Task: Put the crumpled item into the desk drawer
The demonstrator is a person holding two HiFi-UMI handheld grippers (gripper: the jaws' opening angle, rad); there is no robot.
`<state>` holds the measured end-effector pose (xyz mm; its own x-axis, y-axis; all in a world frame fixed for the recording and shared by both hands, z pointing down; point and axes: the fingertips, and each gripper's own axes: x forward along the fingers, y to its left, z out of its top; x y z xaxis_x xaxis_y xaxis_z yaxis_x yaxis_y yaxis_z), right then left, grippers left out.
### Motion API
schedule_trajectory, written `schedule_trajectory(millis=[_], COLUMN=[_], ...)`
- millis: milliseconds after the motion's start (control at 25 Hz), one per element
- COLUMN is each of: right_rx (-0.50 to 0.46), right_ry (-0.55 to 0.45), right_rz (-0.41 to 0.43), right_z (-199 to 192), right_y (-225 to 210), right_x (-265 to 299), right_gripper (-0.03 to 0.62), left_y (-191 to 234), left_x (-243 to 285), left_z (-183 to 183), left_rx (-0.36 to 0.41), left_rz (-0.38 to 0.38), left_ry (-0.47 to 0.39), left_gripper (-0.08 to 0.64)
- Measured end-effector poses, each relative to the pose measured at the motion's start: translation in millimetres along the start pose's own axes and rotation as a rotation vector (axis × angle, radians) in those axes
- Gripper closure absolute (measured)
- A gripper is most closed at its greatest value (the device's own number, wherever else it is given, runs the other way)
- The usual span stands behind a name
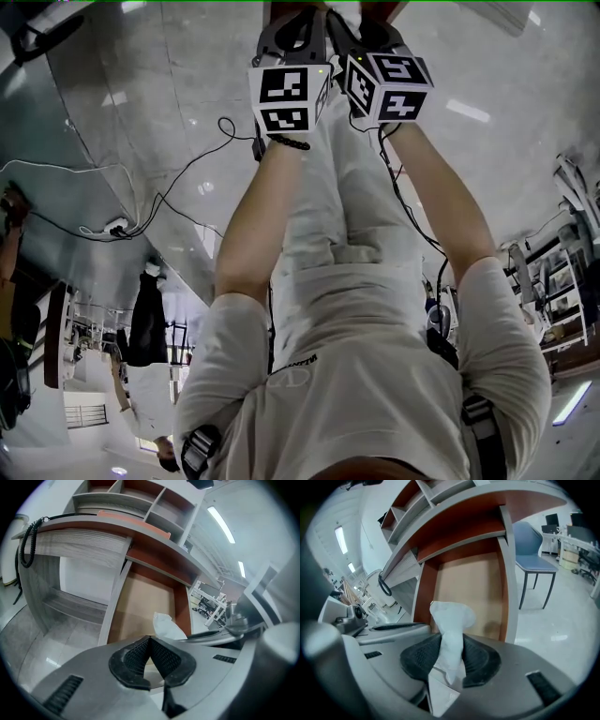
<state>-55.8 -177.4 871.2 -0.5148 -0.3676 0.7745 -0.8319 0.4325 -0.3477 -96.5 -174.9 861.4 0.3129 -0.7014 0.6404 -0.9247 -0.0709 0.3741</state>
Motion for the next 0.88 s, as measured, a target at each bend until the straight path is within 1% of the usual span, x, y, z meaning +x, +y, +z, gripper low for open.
schedule_trajectory(millis=[160,680,880], right_rx=[0.019,0.014,0.026], right_ry=[0.005,0.01,0.009], right_rz=[0.01,0.012,0.01], right_z=[-2.7,-3.9,-1.6], right_y=[1.9,6.0,3.5], right_x=[0.4,5.0,-0.6], right_gripper=[0.466,0.459,0.457], left_y=[-0.8,5.3,0.9], left_x=[-1.4,-2.6,-4.0], left_z=[0.8,-1.1,2.8], left_rx=[0.002,0.0,0.0], left_rz=[-0.004,0.001,0.002], left_ry=[-0.005,-0.004,-0.007], left_gripper=[0.561,0.561,0.561])
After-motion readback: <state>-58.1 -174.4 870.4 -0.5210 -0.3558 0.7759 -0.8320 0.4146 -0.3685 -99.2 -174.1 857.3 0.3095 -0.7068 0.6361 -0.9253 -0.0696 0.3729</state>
